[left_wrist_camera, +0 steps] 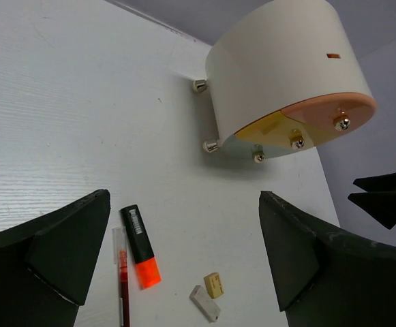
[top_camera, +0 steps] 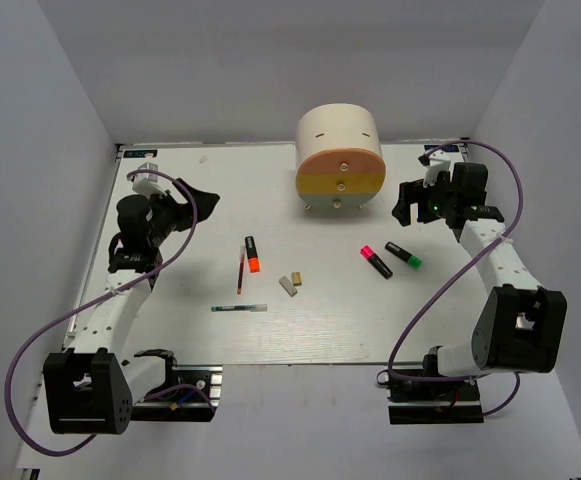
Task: Sort the stationery into containers
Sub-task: Open the drawer, then grab a piece of stationery with the left arm
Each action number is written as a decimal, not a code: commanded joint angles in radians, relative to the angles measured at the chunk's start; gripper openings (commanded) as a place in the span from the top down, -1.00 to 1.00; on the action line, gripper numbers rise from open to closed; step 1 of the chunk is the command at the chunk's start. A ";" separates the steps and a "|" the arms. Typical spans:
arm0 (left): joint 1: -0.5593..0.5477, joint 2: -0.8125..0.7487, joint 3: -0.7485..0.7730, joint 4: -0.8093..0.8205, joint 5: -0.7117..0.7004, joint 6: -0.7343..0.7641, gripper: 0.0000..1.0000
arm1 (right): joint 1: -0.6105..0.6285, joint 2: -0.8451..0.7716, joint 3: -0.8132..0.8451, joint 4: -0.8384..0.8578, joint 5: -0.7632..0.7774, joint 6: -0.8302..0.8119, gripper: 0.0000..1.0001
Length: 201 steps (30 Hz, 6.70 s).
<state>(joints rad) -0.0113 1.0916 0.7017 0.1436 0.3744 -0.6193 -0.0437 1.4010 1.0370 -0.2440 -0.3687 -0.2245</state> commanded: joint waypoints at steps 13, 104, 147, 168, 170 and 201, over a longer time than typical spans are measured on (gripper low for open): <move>-0.001 0.062 0.058 -0.029 0.064 -0.013 -0.89 | 0.019 0.006 0.104 -0.025 -0.430 -0.007 0.56; -0.147 0.278 0.064 -0.006 0.081 -0.077 -0.77 | 0.275 0.359 0.252 0.480 0.048 1.358 0.01; -0.207 0.350 0.105 -0.010 0.083 -0.048 -0.77 | 0.215 0.122 -0.035 0.543 -0.067 1.284 1.00; -0.274 0.379 0.171 -0.252 -0.091 0.084 -0.64 | 0.212 0.030 -0.176 0.658 -0.101 1.266 -0.54; -0.274 0.379 0.180 -0.305 -0.104 0.116 -0.55 | 0.212 0.021 -0.187 0.669 -0.119 1.248 -0.48; -0.420 0.766 0.544 -0.688 -0.382 0.101 -0.03 | 0.200 -0.204 -0.272 0.407 -0.131 0.347 -0.25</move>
<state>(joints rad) -0.4206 1.8439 1.1896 -0.5209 0.0360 -0.5049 0.1627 1.2163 0.7368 0.1967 -0.5224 0.2562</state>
